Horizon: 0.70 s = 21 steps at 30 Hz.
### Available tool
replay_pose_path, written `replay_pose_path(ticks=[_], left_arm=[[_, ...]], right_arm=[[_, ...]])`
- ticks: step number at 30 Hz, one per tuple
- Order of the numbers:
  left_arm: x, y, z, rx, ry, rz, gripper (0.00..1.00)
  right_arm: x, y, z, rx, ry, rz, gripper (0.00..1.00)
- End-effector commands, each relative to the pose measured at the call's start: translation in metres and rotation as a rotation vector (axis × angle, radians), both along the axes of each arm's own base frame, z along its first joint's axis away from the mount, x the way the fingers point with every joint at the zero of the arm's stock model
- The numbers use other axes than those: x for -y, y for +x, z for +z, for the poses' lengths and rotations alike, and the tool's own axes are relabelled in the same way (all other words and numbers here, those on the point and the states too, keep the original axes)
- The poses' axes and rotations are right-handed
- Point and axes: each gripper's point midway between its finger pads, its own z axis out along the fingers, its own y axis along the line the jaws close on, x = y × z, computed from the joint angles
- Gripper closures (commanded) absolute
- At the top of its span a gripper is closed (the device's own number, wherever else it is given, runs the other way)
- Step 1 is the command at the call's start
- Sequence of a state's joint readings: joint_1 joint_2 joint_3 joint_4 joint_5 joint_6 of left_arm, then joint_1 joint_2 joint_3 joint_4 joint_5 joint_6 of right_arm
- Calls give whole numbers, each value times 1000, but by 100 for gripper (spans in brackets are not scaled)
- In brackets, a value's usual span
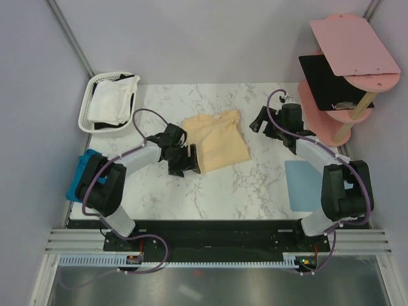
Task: Fold and stack the t-shirts
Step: Fold the tshirt
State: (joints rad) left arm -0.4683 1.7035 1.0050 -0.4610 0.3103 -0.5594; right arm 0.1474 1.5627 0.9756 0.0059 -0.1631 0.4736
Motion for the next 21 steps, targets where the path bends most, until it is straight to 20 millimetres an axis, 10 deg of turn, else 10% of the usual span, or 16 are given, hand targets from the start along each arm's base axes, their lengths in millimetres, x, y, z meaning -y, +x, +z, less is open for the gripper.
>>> replay_pose_path(ticks=[1,9,21], left_arm=[[-34,-7,43,137,120,-6,13],[-34,65,98,339,117,99,4],[-23,160,54,278,132,162,8]], right_arm=[[-16,6,12,42,43,87,4],[-80,44,6,29,58,216,28],[-113,79,-41,-37,46,245,31]])
